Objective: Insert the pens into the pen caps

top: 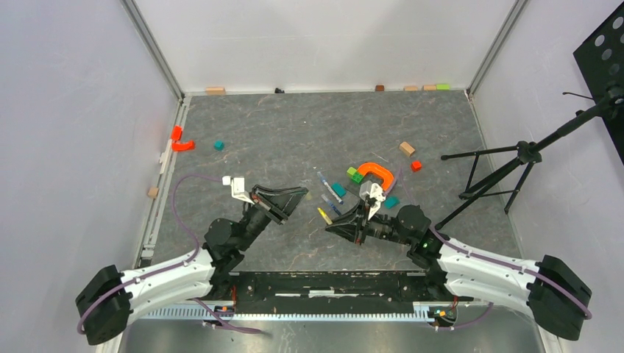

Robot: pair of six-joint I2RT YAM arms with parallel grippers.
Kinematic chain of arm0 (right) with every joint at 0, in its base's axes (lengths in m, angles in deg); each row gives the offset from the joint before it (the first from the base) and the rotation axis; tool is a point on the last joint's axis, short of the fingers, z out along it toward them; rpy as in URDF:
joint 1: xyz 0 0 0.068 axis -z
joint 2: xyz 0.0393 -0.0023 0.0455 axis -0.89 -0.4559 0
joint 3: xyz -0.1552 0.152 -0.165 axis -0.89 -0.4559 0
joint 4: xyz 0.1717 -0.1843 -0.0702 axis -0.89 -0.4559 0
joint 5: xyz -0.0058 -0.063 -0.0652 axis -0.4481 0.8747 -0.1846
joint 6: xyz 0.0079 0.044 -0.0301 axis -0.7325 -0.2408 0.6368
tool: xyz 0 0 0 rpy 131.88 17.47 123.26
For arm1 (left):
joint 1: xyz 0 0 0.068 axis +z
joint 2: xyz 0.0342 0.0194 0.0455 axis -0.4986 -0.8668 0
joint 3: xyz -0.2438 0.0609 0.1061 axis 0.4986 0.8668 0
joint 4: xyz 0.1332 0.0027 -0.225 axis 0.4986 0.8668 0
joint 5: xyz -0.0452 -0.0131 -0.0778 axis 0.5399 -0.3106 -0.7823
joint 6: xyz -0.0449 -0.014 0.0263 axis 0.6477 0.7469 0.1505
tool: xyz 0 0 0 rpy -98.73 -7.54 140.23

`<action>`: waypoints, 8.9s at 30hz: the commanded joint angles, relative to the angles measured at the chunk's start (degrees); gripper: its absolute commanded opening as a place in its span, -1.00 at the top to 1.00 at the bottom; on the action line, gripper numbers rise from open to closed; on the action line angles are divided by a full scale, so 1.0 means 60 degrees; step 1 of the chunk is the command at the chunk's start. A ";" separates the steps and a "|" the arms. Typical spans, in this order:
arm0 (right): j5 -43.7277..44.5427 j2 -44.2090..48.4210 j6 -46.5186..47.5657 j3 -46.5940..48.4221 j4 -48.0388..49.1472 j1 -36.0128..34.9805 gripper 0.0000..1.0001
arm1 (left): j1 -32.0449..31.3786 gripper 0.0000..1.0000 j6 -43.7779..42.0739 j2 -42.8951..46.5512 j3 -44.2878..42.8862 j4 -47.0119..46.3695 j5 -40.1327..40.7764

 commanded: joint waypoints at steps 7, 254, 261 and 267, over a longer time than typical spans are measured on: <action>-0.0142 -0.0439 -0.0255 0.0644 0.1147 -0.0065 1.00 | 0.0057 0.96 0.0719 -0.0733 0.0099 -0.1795 -0.0417; 0.3698 -0.0778 0.2624 0.6286 -0.3533 -0.0233 1.00 | -0.0023 0.95 -0.2622 -0.0989 -0.3726 0.6823 -0.1573; 0.3817 -0.0957 0.2652 0.6183 -0.3524 -0.0233 1.00 | -0.0031 0.81 -0.2668 -0.1065 -0.3700 0.6619 -0.1336; 0.3799 -0.0978 0.2589 0.5946 -0.3414 -0.0240 1.00 | -0.0029 0.23 -0.2950 -0.0635 -0.3467 0.6086 -0.1565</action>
